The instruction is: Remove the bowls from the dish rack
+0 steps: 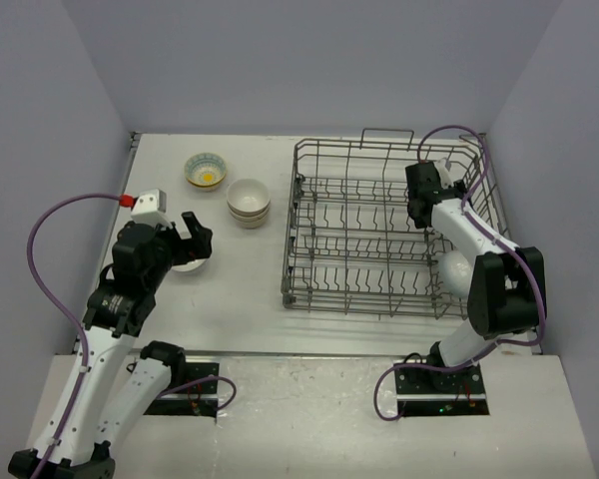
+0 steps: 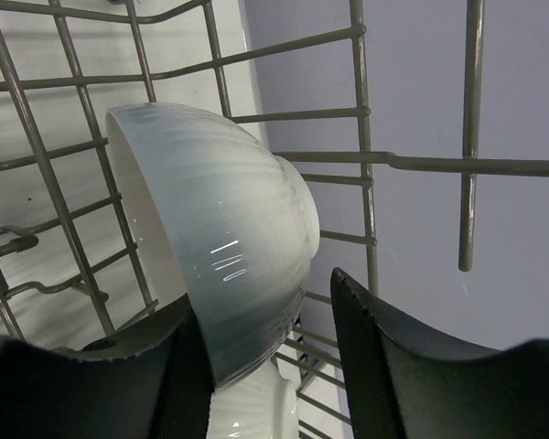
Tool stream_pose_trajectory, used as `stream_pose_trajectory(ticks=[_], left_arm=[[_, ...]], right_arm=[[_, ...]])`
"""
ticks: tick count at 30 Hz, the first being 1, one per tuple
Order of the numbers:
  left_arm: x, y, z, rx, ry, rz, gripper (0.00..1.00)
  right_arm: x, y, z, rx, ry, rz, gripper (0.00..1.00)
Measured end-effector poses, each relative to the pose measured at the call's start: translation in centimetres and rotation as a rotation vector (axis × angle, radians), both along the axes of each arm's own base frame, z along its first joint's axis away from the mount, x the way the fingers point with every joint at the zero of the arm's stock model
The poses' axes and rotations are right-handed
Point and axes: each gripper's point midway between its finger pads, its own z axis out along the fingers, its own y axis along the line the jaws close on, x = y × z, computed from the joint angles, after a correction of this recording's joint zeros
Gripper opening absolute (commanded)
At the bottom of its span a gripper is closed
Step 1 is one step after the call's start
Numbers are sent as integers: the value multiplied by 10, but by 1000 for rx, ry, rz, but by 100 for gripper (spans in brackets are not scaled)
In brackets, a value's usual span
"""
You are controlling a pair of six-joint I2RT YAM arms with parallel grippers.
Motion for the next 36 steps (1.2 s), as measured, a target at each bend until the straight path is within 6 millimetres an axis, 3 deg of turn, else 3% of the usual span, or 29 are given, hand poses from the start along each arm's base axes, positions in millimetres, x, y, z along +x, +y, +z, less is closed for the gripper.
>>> stream_pose_trajectory(ticks=[4,6,8,15,20,36], left_arm=[[0,-1,-1,-1,1,-4,100],[-1,-2,-1,-1,1,-7,100],[-1,-3,-1,-2,1,-12,100],[-1,-4,-1,-3,2,-17,100],[-1,-5,-1,-4,2,-24,100],[-2,-7,-1,-5,2,-33,100]], right_arm=[[0,0,0,-1,-1,-2,46],[0,0,0,-2,-1,-2,39],[-1,-1,1,-7,-2,-6,23],[-3,-11,3,-28,-7,-41,21],[-2,-14,5,-46,-14,-56,0],[3,-17,9,-103,11,-64,0]])
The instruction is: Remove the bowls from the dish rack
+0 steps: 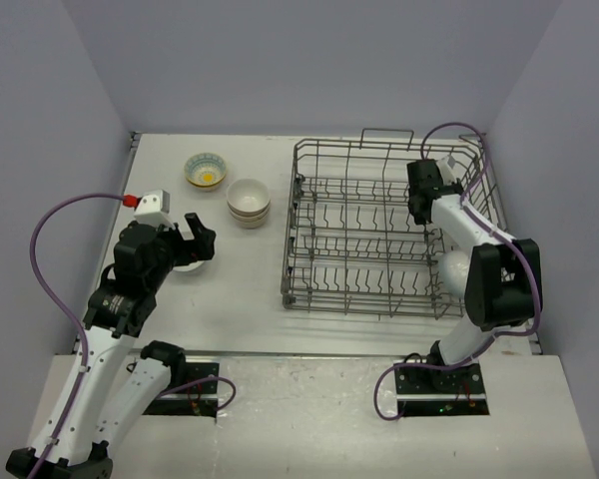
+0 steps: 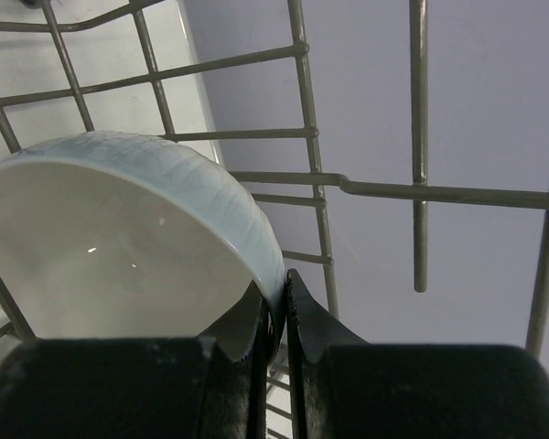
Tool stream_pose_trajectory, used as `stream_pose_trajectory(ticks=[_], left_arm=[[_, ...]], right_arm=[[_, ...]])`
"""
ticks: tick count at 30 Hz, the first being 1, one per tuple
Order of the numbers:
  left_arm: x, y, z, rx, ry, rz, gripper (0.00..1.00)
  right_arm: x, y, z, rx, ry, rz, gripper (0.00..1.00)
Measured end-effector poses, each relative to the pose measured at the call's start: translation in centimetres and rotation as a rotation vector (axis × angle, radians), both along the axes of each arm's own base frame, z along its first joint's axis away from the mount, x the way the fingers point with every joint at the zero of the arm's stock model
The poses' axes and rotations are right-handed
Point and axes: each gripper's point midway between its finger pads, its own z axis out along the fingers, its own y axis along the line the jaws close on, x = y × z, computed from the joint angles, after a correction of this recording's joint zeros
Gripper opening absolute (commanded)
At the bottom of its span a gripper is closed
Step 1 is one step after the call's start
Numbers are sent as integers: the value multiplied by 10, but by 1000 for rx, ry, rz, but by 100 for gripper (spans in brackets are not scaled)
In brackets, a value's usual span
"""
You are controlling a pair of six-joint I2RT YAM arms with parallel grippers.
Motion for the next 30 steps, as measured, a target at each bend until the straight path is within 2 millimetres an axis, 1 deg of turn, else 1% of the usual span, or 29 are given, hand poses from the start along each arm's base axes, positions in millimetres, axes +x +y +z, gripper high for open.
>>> stream_pose_trajectory(ticks=[13,17,20,25,28,30], left_arm=[[-1,-3,0,0,0,-13,100],[0,-3,-1,2,5,-12,100],[0,-3,-2,3,9,-12,100],[1,-3,-3,5,11,-9,100],[1,-3,-4,8,14,-8,100],[2,-3,-5,9,18,-8,100]], right_arm=[[19,0,25,-125,46,84,0],[27,1,36,-143,7,88,0],[33,2,47,-141,-45,91,0],[35,4,65,-121,-107,93,0],[35,12,75,-62,-145,99,0],[34,23,86,14,-207,117,0]])
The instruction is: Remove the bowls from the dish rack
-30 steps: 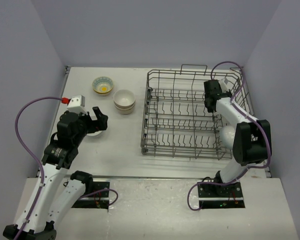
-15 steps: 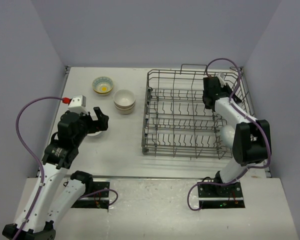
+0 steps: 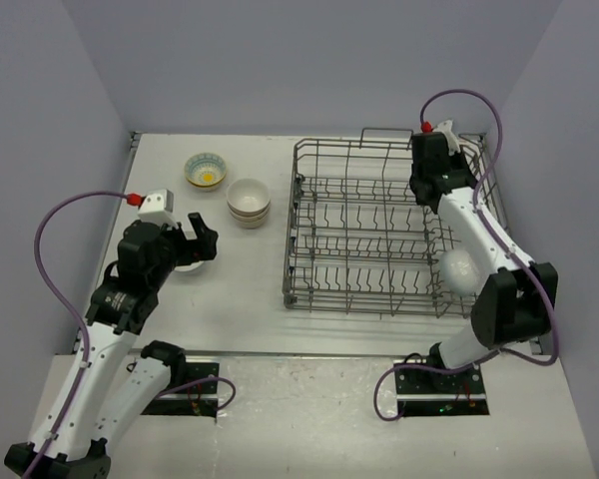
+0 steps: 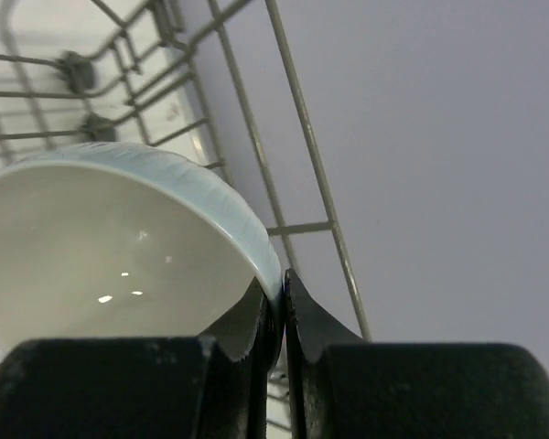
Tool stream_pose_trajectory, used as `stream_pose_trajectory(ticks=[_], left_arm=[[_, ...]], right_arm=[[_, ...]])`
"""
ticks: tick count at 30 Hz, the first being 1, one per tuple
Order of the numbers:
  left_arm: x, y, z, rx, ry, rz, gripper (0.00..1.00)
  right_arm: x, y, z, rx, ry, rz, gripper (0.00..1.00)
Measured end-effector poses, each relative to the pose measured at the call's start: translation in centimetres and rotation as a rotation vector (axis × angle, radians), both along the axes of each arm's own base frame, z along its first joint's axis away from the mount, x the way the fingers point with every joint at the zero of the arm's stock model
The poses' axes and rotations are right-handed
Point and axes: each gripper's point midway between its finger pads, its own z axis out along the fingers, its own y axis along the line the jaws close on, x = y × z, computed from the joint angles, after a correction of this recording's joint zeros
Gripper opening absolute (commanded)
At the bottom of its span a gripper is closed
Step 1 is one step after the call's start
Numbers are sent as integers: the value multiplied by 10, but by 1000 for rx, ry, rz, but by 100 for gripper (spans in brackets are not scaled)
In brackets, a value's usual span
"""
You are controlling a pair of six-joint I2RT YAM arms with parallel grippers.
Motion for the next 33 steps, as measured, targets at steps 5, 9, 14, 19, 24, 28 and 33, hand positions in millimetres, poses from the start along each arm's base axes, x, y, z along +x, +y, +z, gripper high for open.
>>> stream_pose_trajectory(ticks=[5,9,14,19,24,28,33], left_arm=[[2,-14,4,-36,22,-59,100],[22,-53,54,-157,-36,-191,100],[40,-148,104,-160,-78,-366,100],[40,-244,110,-55,-61,-435,100],[56,-245,80,91,-2,-321,91],[68,-233,67,186,28,-227,79],[80,-236,58,214,42,-163,15]], right_arm=[[-11,58,32,220,-159,168,0],[-28,114,61,432,-259,341,0],[-39,172,78,685,-304,495,0],[-45,220,63,848,-227,560,0],[-53,250,53,953,-171,600,0],[-58,259,53,1001,-155,618,0],[-65,267,50,1037,-147,635,0]])
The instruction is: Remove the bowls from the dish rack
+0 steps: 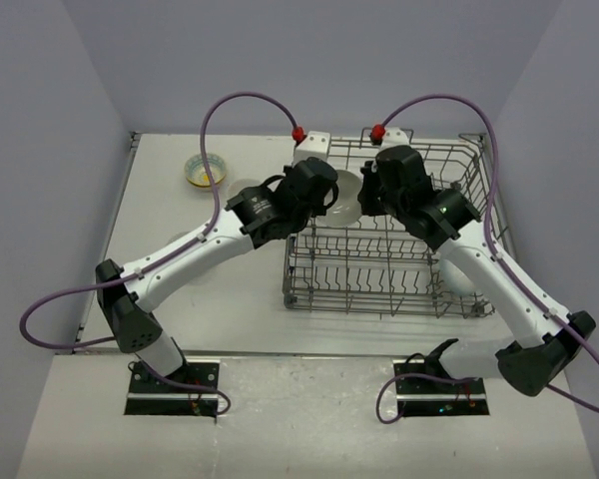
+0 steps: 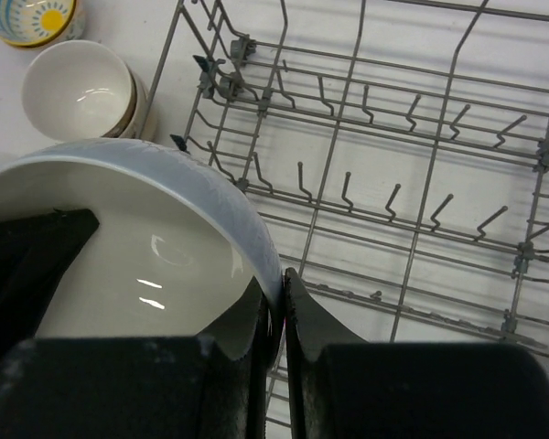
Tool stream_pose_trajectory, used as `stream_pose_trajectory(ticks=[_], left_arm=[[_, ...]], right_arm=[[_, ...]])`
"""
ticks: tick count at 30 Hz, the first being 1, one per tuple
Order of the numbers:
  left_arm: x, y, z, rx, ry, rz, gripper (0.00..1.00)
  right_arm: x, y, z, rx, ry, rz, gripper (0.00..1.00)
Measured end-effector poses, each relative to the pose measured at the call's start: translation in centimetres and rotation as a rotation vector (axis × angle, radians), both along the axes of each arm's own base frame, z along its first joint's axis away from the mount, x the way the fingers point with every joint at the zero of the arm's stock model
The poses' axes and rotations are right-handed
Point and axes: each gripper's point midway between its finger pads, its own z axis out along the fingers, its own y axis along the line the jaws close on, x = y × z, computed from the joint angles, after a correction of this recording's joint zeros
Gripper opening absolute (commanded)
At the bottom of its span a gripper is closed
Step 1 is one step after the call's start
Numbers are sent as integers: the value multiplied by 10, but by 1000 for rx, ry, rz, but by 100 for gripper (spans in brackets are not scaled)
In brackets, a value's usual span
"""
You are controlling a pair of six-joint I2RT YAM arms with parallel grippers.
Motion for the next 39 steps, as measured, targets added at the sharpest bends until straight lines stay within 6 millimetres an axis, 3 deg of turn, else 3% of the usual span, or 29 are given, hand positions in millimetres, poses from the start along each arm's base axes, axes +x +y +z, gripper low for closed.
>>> stream_pose_trajectory(ticks=[3,6,7,8,10,11,14,18,20,23,26,32,35,39], left_arm=[[-4,-6,0,10,-6,11,0],[-3,-4,-3,28,-1,28,0],[-3,-4,-4,36,-2,34,0],[-3,-2,-4,40,-1,42,0],[-3,4,-7,53,5,66,0],[0,13,-10,70,15,91,0],[19,57,-28,72,65,198,0],[38,190,-56,52,146,478,0],[29,263,-59,33,153,646,0],[0,328,-62,-19,152,800,0],[-19,353,-78,-84,170,849,0],[-38,385,-152,-200,363,900,0],[-47,382,-177,-232,437,888,0],[-52,370,-188,-256,471,833,0]], right_arm=[[-3,7,-8,15,11,11,0],[-3,10,-12,41,8,15,0],[-3,11,-13,48,6,17,10],[-2,12,-14,52,5,20,34],[-2,16,-14,74,7,29,93],[-2,17,-12,87,1,27,99],[-6,12,0,110,-40,26,99],[-22,-13,16,145,-105,0,99],[-33,-25,23,160,-138,-9,99],[-48,-37,27,168,-173,-3,99],[-56,-44,22,162,-183,12,99],[-59,-49,5,121,-162,41,99],[-58,-53,-7,97,-142,47,99],[-57,-55,-15,87,-126,53,99]])
